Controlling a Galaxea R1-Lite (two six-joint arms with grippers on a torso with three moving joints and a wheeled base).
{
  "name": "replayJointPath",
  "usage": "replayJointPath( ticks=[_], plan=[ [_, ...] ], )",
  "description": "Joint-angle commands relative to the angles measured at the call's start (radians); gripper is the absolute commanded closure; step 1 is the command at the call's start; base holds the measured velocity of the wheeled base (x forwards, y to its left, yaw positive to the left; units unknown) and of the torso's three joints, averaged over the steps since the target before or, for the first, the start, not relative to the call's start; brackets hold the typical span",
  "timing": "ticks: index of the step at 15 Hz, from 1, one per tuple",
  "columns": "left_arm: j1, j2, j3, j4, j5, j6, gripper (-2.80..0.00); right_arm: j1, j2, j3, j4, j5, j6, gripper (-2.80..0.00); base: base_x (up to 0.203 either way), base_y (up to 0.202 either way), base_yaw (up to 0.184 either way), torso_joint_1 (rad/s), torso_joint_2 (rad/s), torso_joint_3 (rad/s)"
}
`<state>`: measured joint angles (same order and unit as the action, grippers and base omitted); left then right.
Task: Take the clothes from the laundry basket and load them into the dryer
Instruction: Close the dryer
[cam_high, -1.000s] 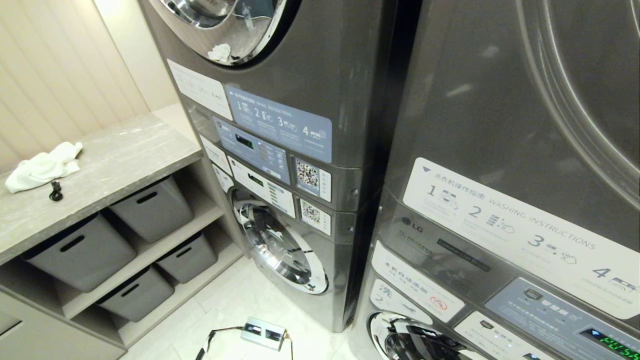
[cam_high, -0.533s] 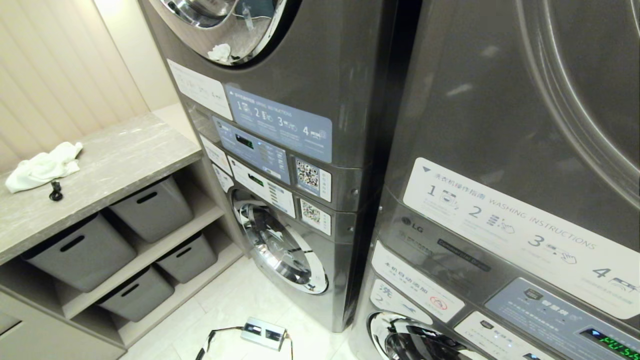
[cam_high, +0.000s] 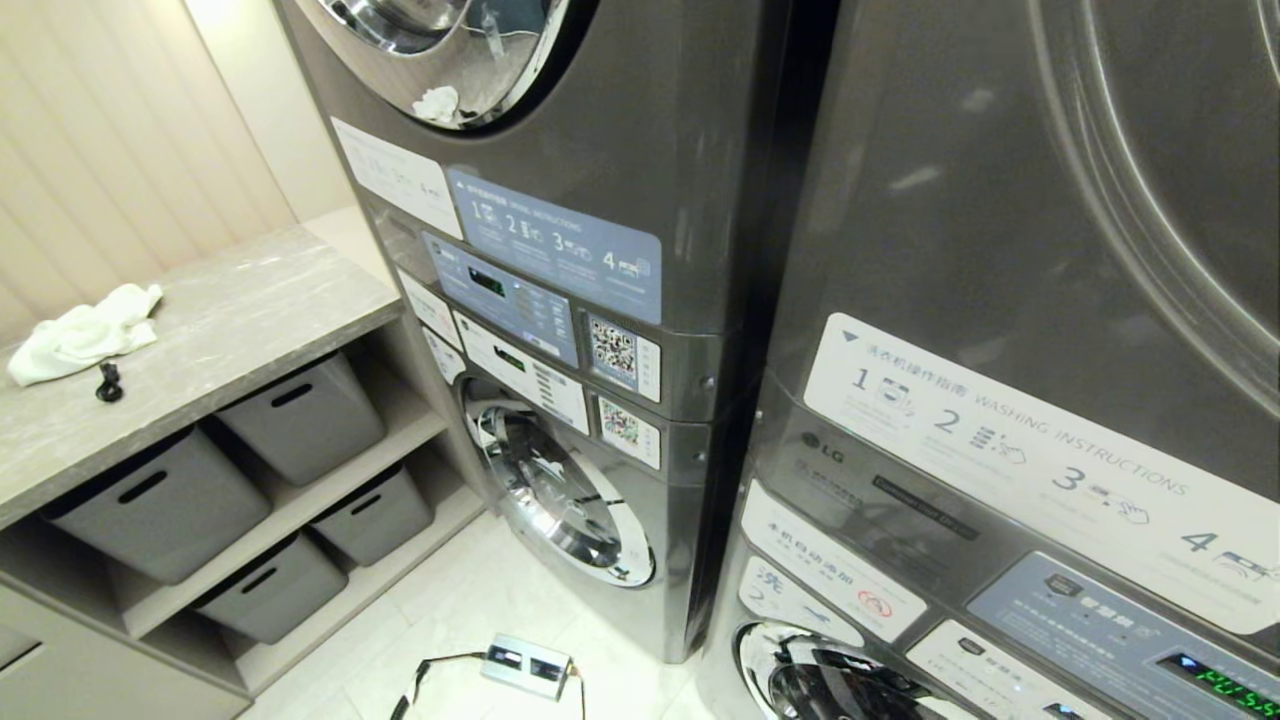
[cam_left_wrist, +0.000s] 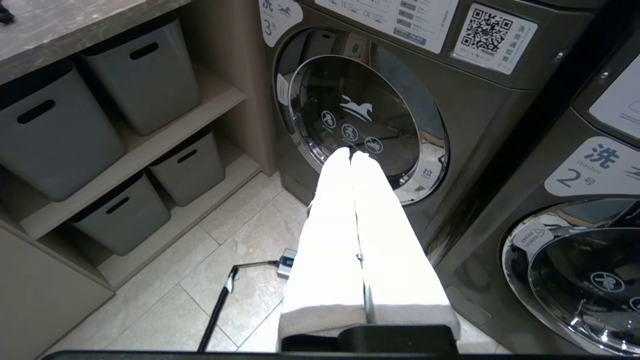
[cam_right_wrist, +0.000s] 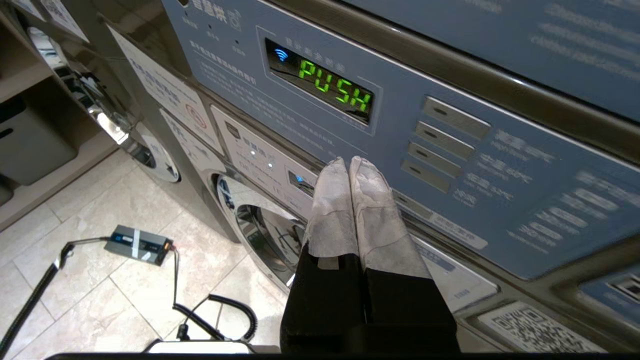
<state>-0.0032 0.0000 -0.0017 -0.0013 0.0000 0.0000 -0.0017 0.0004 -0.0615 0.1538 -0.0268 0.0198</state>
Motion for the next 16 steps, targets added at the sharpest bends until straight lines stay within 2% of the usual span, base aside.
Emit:
replayJointPath(
  ticks=[1, 3, 16],
  plan=[
    [0.000, 0.000, 0.000, 0.000, 0.000, 0.000, 0.00, 0.000, 0.000, -0.001, 0.003, 0.000, 0.000, 0.00, 0.000, 0.000, 0.000, 0.000, 0.00, 0.000],
    [0.000, 0.000, 0.000, 0.000, 0.000, 0.000, 0.00, 0.000, 0.000, 0.000, 0.001, -0.001, 0.000, 0.00, -0.005, 0.005, -0.098, 0.000, 0.00, 0.004],
    [0.000, 0.000, 0.000, 0.000, 0.000, 0.000, 0.00, 0.000, 0.000, -0.001, 0.001, -0.002, 0.008, 0.00, 0.000, 0.009, -0.174, 0.001, 0.00, 0.003]
  ],
)
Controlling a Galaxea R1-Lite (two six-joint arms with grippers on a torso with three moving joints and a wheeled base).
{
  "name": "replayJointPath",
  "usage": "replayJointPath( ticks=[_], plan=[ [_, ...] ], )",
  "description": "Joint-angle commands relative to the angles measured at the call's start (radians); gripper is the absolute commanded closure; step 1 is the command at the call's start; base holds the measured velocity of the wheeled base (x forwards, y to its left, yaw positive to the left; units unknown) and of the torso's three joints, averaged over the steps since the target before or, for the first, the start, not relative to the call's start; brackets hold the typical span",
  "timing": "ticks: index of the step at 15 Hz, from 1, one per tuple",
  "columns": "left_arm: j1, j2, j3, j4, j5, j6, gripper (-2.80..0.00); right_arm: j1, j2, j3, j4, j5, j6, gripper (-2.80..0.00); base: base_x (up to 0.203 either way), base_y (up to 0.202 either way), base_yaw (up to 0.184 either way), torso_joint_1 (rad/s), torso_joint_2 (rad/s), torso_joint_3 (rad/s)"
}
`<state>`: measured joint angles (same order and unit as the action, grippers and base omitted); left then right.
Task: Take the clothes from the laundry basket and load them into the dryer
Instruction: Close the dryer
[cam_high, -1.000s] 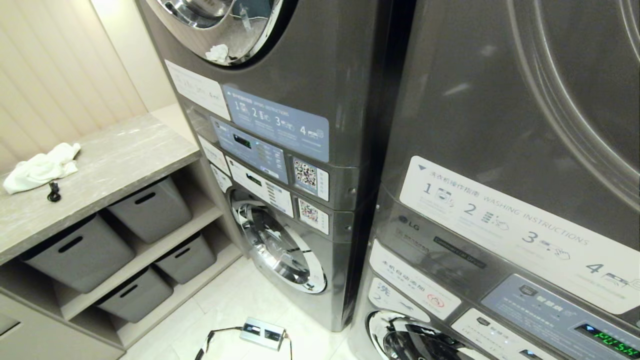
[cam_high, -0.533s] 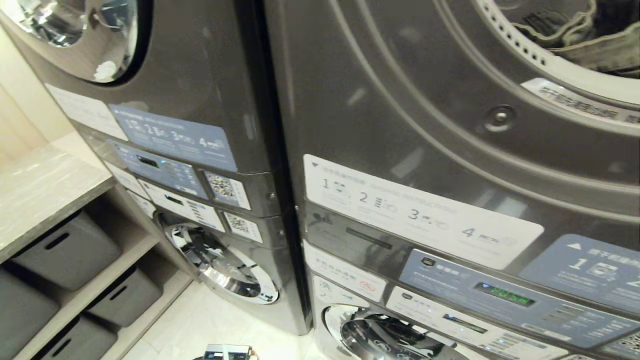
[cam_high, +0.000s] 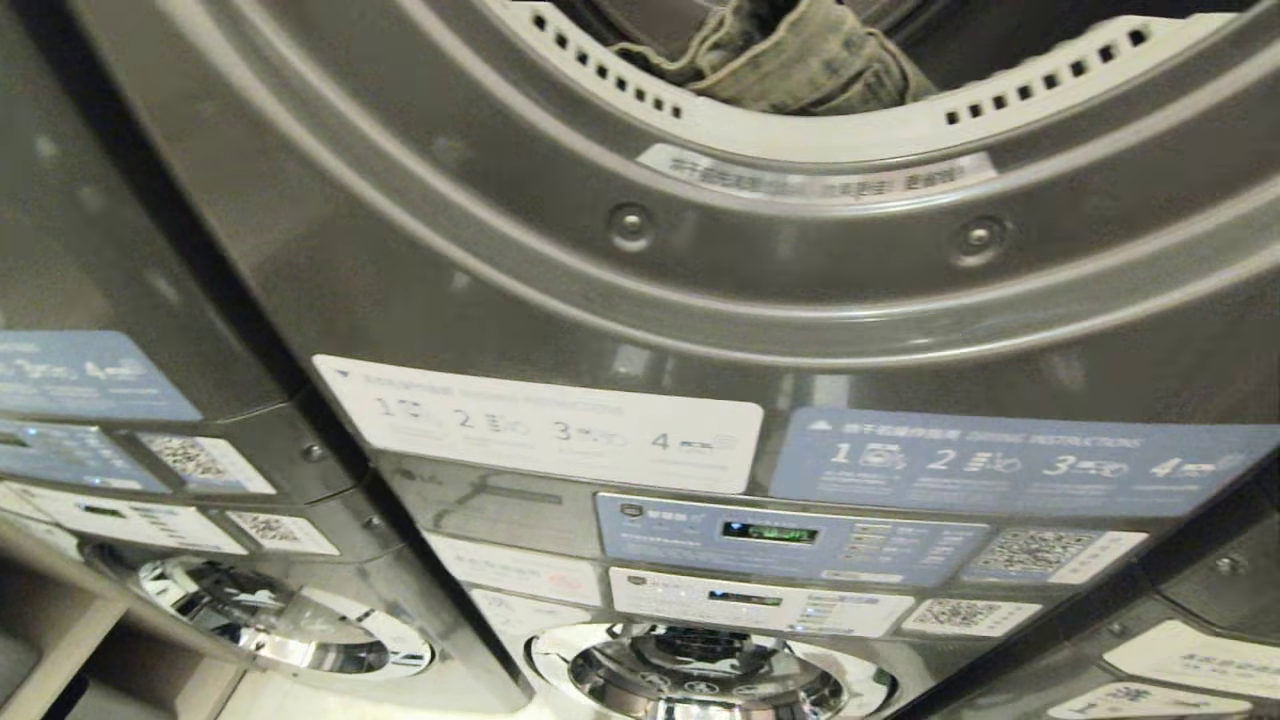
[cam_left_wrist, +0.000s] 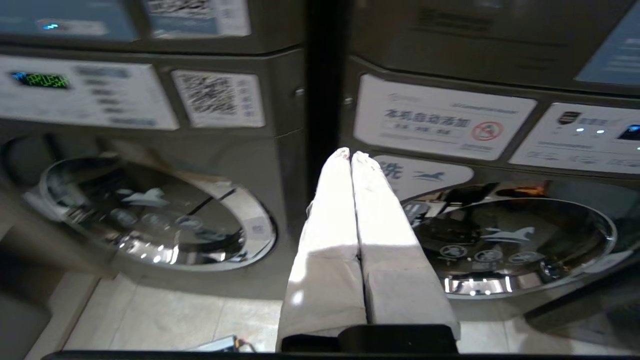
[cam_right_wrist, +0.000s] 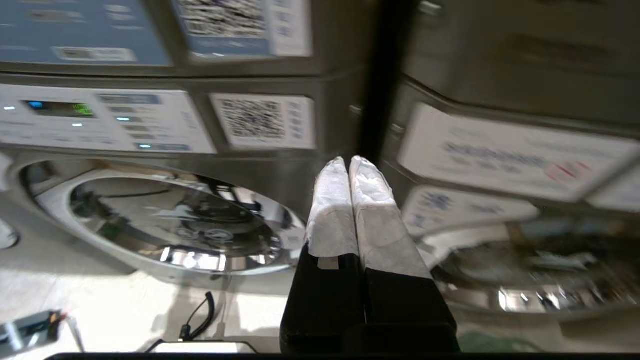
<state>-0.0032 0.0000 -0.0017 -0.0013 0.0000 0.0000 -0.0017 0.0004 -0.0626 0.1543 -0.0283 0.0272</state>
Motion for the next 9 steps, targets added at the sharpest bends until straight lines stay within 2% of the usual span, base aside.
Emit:
replayJointPath(
  ticks=[1, 5, 9],
  plan=[
    [0.000, 0.000, 0.000, 0.000, 0.000, 0.000, 0.00, 0.000, 0.000, 0.000, 0.001, -0.001, 0.000, 0.00, 0.000, 0.005, -0.172, 0.001, 0.00, 0.002],
    [0.000, 0.000, 0.000, 0.000, 0.000, 0.000, 0.00, 0.000, 0.000, 0.000, 0.001, -0.001, 0.000, 0.00, 0.000, 0.005, -0.153, 0.004, 0.00, 0.005],
    [0.000, -0.001, 0.000, 0.000, 0.000, 0.000, 0.00, 0.000, 0.000, 0.000, 0.001, -0.001, 0.000, 0.00, -0.001, 0.001, -0.018, -0.001, 0.00, 0.001]
  ],
)
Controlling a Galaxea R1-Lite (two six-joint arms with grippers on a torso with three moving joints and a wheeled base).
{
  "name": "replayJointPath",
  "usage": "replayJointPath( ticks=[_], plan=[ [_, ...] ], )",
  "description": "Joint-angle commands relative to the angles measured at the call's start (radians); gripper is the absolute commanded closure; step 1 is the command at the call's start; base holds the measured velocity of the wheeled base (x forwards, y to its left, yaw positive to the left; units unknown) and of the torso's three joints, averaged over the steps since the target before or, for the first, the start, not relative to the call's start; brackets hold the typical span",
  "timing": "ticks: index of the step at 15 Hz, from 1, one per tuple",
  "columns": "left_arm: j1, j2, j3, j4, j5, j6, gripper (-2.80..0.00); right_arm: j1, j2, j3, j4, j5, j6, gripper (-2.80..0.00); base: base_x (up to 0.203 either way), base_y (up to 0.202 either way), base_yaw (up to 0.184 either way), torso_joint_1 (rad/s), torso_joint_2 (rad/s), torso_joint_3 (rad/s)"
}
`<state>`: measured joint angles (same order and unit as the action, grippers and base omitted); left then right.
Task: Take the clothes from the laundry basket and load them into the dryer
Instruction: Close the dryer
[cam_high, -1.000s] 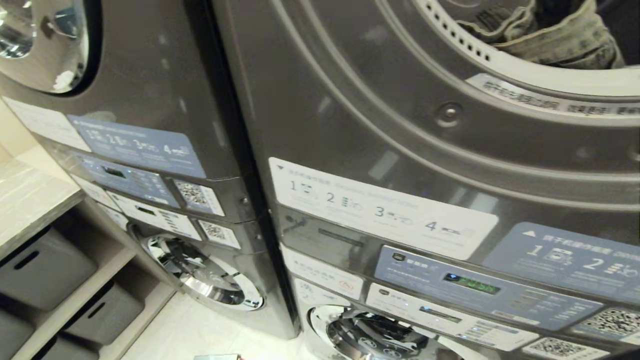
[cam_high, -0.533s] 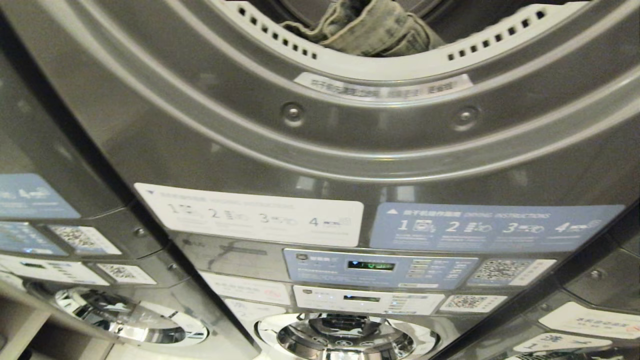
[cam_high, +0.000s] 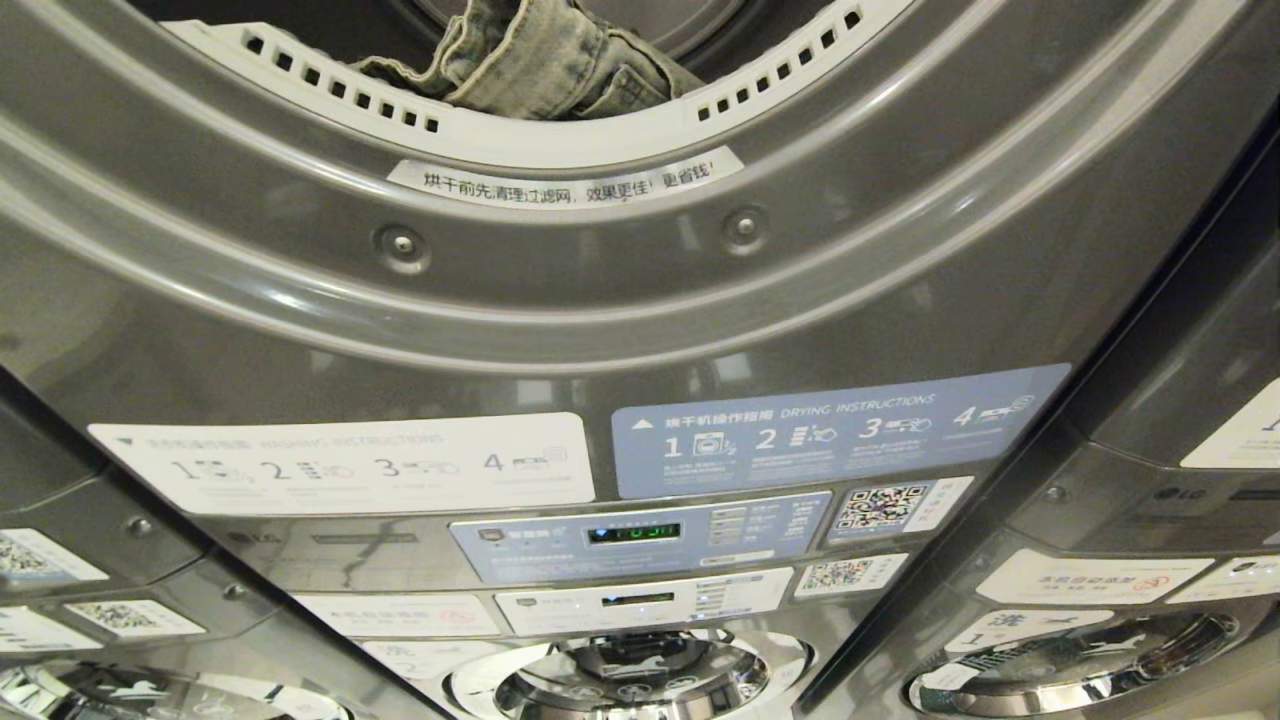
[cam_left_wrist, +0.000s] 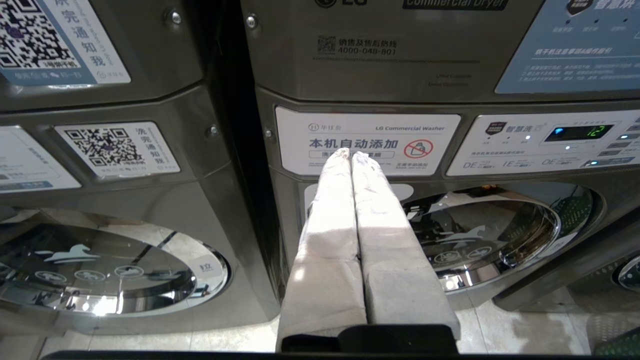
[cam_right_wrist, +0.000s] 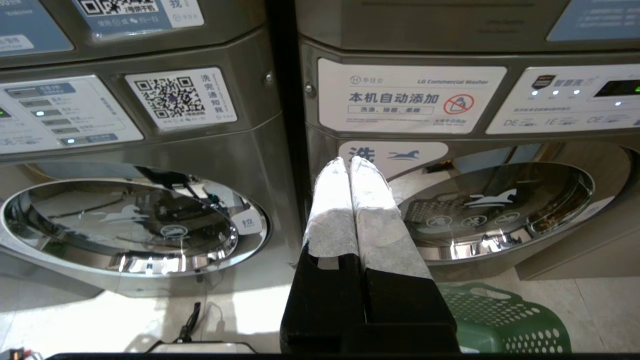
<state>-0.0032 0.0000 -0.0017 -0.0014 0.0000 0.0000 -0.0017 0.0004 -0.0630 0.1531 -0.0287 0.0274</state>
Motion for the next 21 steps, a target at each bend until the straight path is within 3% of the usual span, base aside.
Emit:
replayJointPath(
  ticks=[1, 21],
  plan=[
    [0.000, 0.000, 0.000, 0.000, 0.000, 0.000, 0.00, 0.000, 0.000, 0.000, 0.002, 0.000, 0.000, 0.00, -0.069, -0.003, -0.008, 0.014, 0.01, -0.003],
    [0.000, 0.000, 0.000, 0.000, 0.000, 0.000, 0.00, 0.000, 0.000, -0.001, 0.003, 0.003, 0.002, 0.00, -0.184, 0.000, 0.000, 0.000, 0.00, 0.002]
  ],
)
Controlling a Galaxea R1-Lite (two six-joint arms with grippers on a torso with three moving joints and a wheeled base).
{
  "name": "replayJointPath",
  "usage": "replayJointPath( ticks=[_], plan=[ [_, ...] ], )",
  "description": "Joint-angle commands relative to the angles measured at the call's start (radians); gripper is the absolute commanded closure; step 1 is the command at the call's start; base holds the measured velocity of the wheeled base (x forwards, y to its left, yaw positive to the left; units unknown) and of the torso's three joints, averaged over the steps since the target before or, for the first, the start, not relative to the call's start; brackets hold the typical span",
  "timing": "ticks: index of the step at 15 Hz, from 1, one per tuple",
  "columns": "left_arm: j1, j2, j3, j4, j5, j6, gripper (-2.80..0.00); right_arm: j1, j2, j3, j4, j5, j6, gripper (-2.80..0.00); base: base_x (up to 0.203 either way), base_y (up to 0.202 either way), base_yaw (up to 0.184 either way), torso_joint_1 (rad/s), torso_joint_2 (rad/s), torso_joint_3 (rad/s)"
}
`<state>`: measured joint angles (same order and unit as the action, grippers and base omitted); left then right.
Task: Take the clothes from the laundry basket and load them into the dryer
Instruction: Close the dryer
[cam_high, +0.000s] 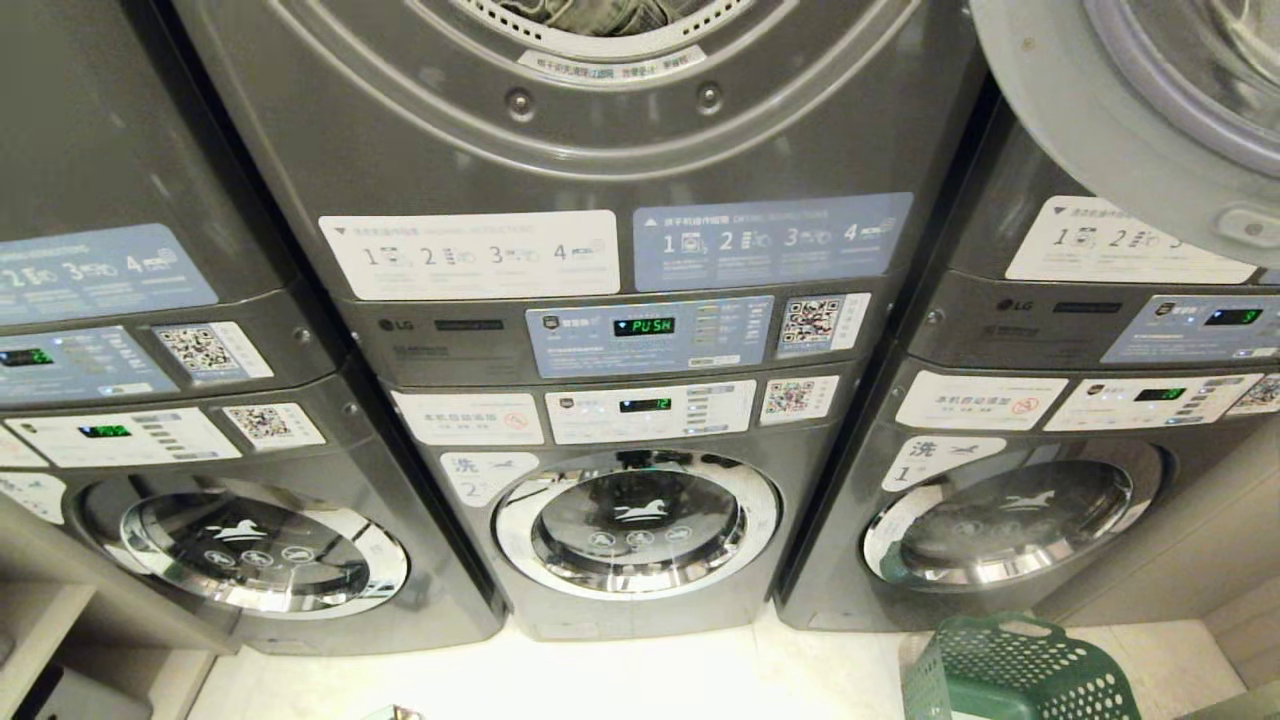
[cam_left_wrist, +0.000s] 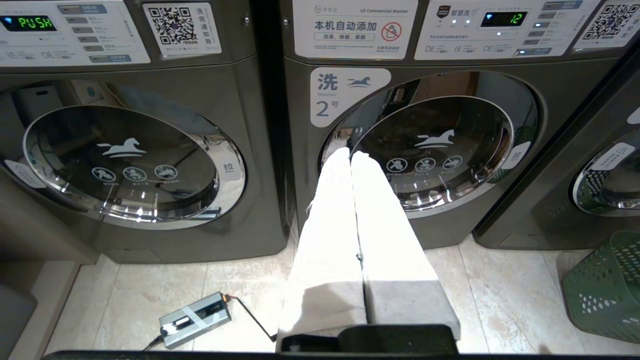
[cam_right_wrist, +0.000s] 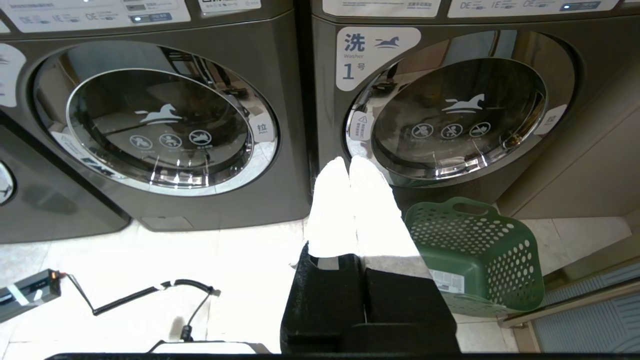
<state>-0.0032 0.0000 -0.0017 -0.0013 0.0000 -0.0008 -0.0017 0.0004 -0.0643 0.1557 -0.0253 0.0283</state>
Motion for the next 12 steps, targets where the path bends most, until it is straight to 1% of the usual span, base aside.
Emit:
replayJointPath(
  ticks=[1, 12],
  plan=[
    [0.000, -0.001, 0.000, 0.000, 0.000, -0.001, 0.00, 0.000, 0.000, 0.000, 0.001, -0.002, 0.002, 0.00, 0.000, 0.000, 0.000, 0.000, 0.00, 0.000],
    [0.000, 0.000, 0.000, 0.000, 0.000, -0.002, 0.00, 0.000, 0.000, 0.001, 0.001, -0.004, 0.007, 0.00, 0.000, 0.000, 0.000, 0.002, 0.00, 0.006]
  ],
)
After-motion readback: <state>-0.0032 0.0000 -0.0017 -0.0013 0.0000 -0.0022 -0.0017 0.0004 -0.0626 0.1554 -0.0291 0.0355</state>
